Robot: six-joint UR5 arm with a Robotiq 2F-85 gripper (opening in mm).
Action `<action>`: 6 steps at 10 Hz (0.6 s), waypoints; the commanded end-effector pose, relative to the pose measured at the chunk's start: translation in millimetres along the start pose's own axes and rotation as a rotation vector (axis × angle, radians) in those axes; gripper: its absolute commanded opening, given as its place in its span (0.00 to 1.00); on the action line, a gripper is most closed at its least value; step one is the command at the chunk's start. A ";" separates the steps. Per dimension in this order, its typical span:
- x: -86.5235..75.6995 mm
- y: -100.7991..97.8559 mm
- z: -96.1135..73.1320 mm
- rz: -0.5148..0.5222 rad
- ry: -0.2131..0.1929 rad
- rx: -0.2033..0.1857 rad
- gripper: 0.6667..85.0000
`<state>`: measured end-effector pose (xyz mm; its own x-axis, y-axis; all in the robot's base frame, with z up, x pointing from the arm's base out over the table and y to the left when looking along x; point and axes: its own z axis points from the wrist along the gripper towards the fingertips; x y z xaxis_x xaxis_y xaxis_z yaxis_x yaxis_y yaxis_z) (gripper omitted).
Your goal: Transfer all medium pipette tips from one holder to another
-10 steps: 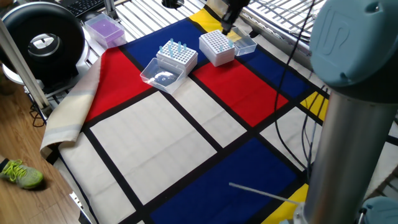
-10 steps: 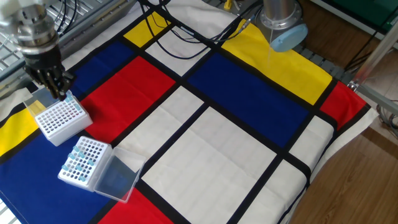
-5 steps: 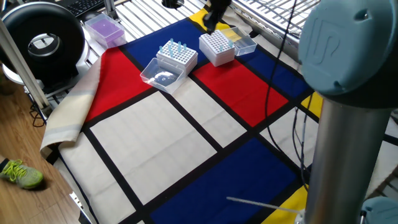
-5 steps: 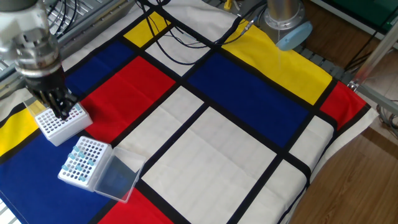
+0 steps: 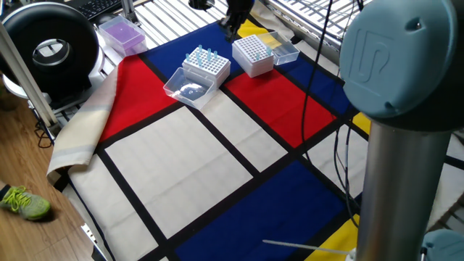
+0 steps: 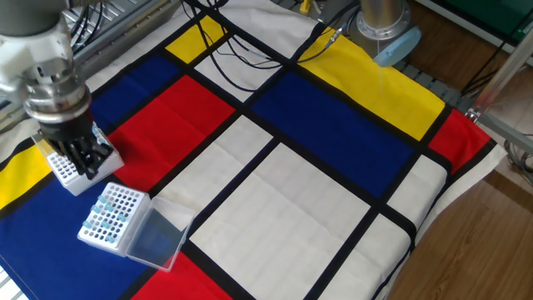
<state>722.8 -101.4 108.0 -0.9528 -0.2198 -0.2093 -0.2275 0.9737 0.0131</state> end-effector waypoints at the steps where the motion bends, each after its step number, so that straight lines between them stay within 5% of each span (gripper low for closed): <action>1: -10.5 12.8 7.4 0.011 -0.015 -0.013 0.32; 6: -18.8 15.3 20.4 0.018 -0.029 0.001 0.33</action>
<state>735.5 -85.7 96.0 -0.9509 -0.2125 -0.2250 -0.2206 0.9753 0.0110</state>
